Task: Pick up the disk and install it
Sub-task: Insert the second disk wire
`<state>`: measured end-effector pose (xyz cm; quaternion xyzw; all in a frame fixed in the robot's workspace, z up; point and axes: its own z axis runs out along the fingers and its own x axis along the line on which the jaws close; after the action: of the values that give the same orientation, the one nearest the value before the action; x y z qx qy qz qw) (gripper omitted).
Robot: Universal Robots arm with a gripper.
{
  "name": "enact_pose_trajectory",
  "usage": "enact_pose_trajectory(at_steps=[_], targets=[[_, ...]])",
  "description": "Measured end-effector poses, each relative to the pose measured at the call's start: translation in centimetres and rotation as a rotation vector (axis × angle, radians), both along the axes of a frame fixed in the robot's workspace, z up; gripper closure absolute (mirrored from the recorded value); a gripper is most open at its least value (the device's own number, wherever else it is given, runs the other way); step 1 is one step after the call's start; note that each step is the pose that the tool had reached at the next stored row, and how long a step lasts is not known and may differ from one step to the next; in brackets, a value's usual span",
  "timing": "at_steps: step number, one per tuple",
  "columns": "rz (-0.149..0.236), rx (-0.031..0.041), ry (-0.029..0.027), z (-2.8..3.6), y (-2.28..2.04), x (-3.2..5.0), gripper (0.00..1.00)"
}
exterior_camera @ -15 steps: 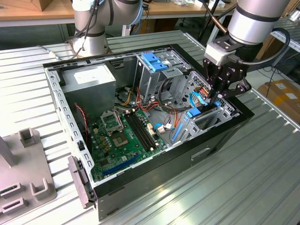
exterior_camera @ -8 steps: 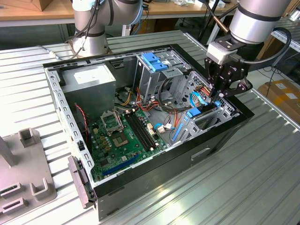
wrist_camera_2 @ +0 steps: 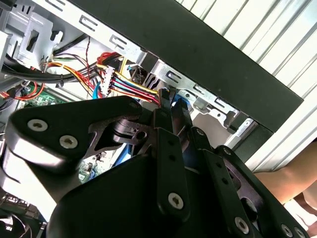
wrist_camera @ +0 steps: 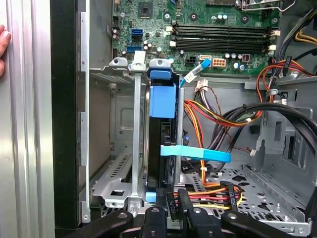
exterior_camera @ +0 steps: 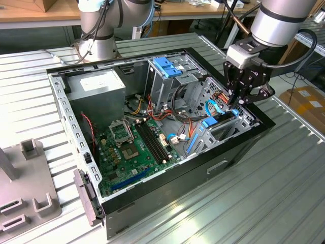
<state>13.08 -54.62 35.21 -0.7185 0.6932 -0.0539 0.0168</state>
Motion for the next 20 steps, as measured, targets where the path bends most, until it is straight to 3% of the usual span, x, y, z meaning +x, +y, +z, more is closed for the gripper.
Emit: enact_pose_trajectory(at_steps=[12, 14, 16, 20], targets=[[0.000, 0.0021, 0.0000, 0.18, 0.01, 0.19, 0.76], [0.000, 0.0022, 0.0077, 0.17, 0.01, 0.37, 0.76], [0.000, 0.0022, 0.0194, 0.18, 0.02, 0.62, 0.76], [0.000, 0.0021, 0.0210, 0.18, 0.01, 0.69, 0.76]])
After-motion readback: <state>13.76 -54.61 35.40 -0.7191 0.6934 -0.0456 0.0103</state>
